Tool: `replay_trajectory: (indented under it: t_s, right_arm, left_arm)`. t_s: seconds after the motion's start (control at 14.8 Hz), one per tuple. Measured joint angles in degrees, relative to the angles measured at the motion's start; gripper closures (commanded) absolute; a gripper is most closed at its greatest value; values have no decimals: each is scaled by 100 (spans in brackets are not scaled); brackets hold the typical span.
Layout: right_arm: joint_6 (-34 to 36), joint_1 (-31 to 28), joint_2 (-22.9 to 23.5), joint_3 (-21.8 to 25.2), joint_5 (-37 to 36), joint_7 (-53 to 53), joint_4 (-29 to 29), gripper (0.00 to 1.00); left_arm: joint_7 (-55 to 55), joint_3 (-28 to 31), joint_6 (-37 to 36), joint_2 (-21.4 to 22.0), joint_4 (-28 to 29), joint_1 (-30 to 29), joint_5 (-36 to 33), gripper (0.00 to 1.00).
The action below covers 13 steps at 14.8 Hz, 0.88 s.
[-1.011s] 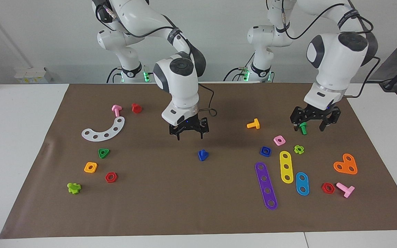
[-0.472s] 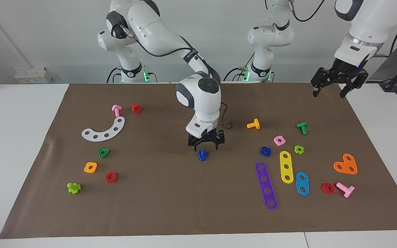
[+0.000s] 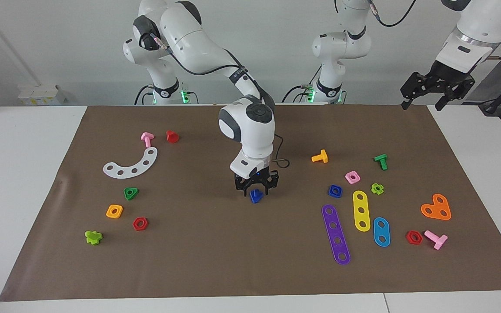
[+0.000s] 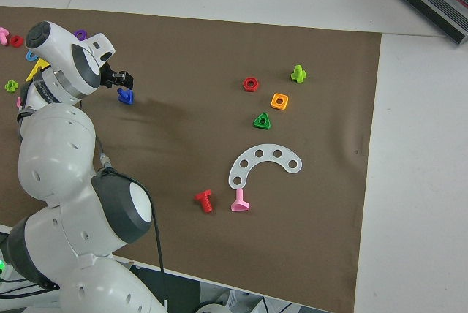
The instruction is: Unscrew and place screws in storage area
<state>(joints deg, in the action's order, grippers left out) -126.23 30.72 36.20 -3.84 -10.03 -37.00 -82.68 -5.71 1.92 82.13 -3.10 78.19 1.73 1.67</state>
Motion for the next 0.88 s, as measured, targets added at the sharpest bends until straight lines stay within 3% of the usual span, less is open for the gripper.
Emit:
replay_trajectory:
  t_s: [0.2, 0.54, 0.61, 0.74, 0.88]
  right_arm:
    - [-31, 42, 35, -5, 0, -34, -17, 37]
    - [-135, 46, 46, -10, 0, -53, -208, 45]
    - [-197, 46, 47, -10, 0, -54, -269, 48]
    - [-234, 46, 47, -10, 0, -57, -329, 64]
    - [-234, 46, 47, -10, 0, -57, -335, 66]
  left_arm:
    - [0, 85, -127, 84, 67, -10, 0, 0]
    - [0, 88, -215, 397, 688, -30, 0, 0]
    - [0, 88, -215, 435, 742, -34, 0, 0]
    - [0, 88, -215, 469, 780, -41, 0, 0]
    - [0, 87, -215, 473, 782, -44, 0, 0]
